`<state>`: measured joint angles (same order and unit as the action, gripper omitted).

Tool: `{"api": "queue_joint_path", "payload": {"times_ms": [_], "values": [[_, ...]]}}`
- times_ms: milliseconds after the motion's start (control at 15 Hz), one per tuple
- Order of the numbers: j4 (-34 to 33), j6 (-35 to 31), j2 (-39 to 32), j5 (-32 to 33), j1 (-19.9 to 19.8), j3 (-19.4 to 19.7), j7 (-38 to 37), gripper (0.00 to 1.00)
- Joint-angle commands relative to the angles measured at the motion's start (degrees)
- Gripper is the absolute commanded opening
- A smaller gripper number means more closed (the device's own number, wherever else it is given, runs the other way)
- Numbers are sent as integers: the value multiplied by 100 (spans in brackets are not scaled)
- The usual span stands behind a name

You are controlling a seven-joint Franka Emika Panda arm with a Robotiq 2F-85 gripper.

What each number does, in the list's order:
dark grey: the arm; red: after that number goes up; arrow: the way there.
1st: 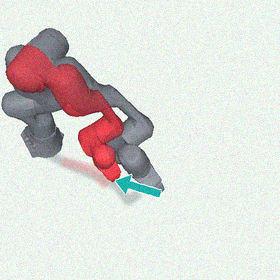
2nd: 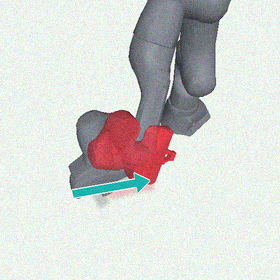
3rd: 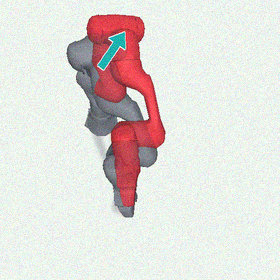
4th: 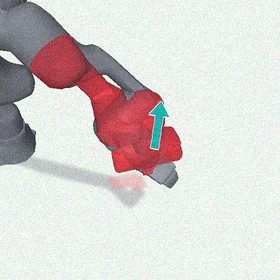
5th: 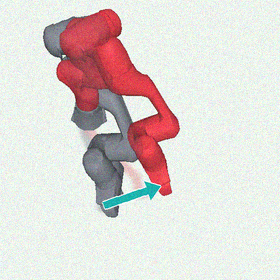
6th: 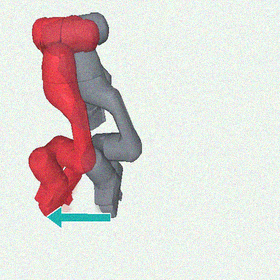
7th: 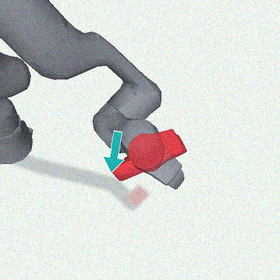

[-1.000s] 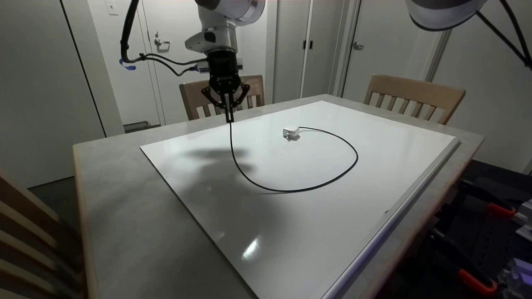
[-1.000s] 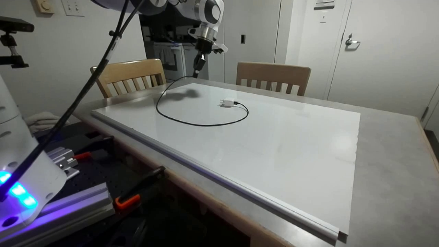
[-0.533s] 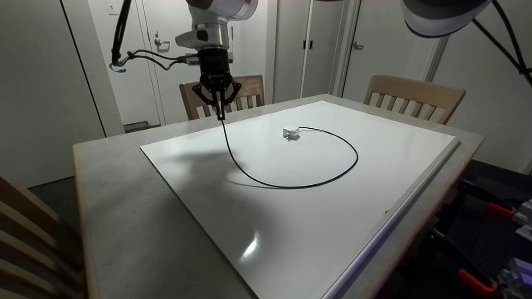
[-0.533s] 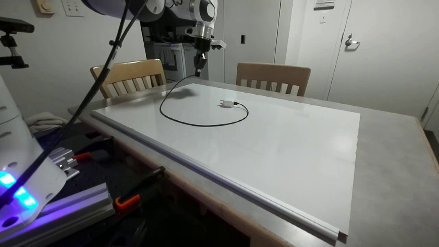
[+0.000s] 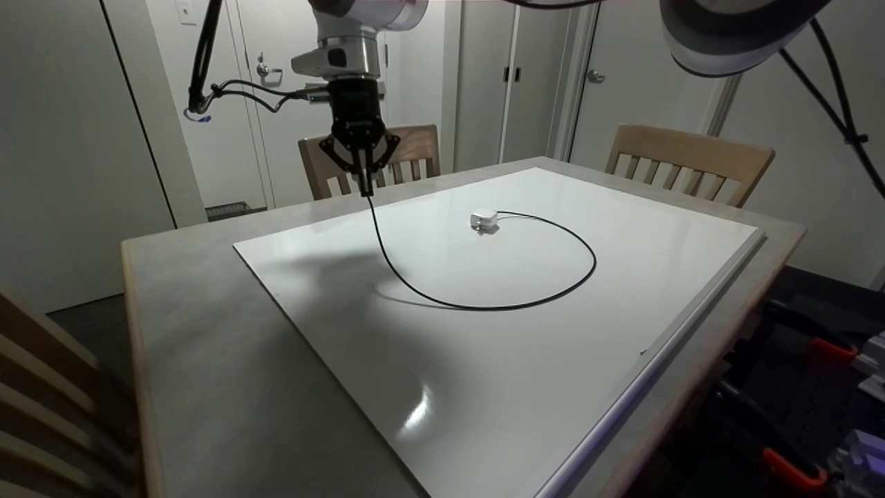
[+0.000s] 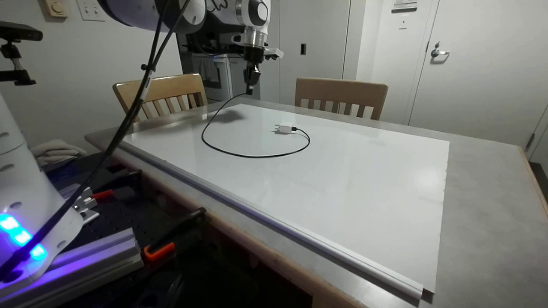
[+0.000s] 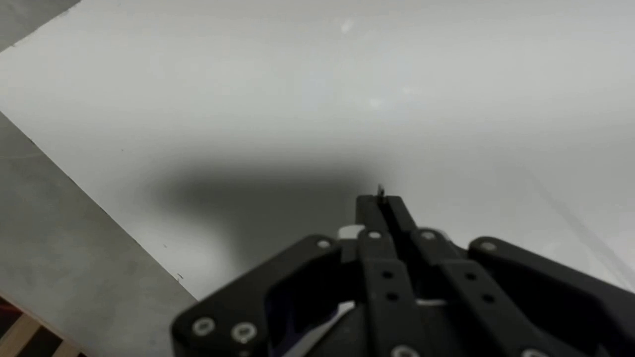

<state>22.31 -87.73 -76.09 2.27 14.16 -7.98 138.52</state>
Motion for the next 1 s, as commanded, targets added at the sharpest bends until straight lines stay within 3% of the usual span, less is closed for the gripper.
{"api": "queue_joint_path", "payload": {"times_ms": [0, 467, 933], "values": [[-22, 5, -10, 0, 2, 0, 0, 6], [44, -18, 16, 6, 72, -40, 180, 2], [331, -29, 76, 121, 305, 4, 919, 2]]}}
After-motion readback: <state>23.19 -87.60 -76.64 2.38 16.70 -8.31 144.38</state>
